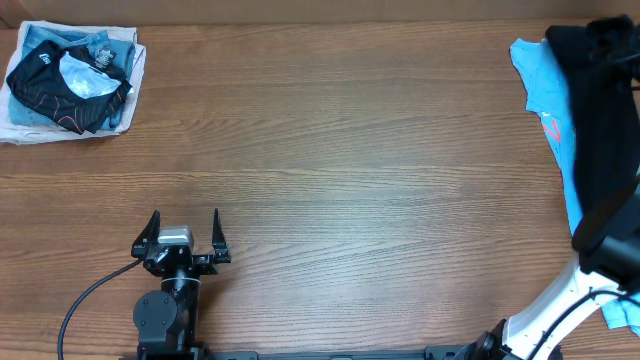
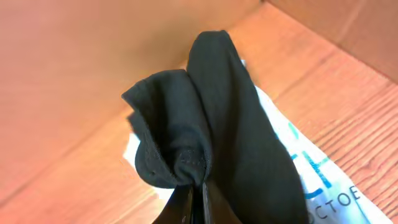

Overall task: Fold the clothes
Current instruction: 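Drag the black shirt leftward to the table center, release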

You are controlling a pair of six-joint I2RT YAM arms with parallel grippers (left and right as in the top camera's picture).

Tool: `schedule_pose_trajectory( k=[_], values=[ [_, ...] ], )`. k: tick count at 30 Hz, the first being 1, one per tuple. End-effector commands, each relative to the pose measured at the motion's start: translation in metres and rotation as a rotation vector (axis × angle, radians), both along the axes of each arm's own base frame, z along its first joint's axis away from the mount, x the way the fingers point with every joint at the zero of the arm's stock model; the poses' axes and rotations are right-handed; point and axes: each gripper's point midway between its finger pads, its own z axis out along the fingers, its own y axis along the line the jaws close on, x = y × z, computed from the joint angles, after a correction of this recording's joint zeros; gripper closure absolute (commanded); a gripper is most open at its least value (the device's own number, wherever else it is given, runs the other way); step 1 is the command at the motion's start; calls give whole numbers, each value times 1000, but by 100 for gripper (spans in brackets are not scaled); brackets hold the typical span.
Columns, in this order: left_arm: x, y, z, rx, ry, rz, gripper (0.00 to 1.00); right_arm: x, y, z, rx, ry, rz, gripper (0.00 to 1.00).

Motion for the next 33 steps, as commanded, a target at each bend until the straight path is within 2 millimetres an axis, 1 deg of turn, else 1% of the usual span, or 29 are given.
schedule_pose_trajectory(
  k=[1, 2, 6, 9, 11, 12, 13, 14, 15, 19, 21, 22, 24, 25, 26, 28, 30, 31, 33],
  values=[
    [0, 4, 1, 20, -7, 15, 0, 5, 42, 69, -35, -120, 72, 96],
    [0, 4, 1, 20, -7, 15, 0, 6, 51, 74, -36, -126, 87, 96],
    [0, 4, 1, 20, -7, 15, 0, 9, 98, 100, -42, -162, 168, 96],
    [0, 4, 1, 20, -7, 15, 0, 13, 146, 109, 2, -184, 291, 96],
    [0, 4, 1, 20, -7, 15, 0, 16, 189, 107, 59, -182, 407, 96],
    [0, 4, 1, 20, -7, 15, 0, 16, 203, 106, 78, -178, 442, 96],
    [0, 4, 1, 20, -7, 15, 0, 17, 223, 102, 106, -168, 489, 96],
    [0, 4, 1, 20, -7, 15, 0, 16, 248, 97, 144, -151, 527, 96],
    [0, 4, 1, 20, -7, 15, 0, 16, 264, 94, 162, -141, 551, 96],
    [0, 4, 1, 20, -7, 15, 0, 11, 341, 78, 235, -94, 648, 96],
    [0, 4, 1, 20, -7, 15, 0, 4, 388, 67, 258, -63, 723, 96],
    [0, 4, 1, 20, -7, 15, 0, -3, 422, 57, 276, -36, 773, 96],
    [0, 4, 1, 20, -7, 15, 0, -11, 463, 43, 297, -4, 833, 96],
    [0, 4, 1, 20, -7, 15, 0, -16, 488, 34, 306, 15, 871, 96],
    [0, 4, 1, 20, -7, 15, 0, -21, 507, 27, 314, 31, 898, 96],
    [0, 4, 1, 20, -7, 15, 0, -35, 551, 6, 330, 73, 963, 96],
    [0, 4, 1, 20, -7, 15, 0, -48, 583, -8, 330, 101, 1018, 94],
    [0, 4, 1, 20, -7, 15, 0, -56, 596, -14, 328, 115, 1043, 90],
    [0, 4, 1, 20, -7, 15, 0, -67, 612, -20, 309, 131, 1064, 89]
  ],
)
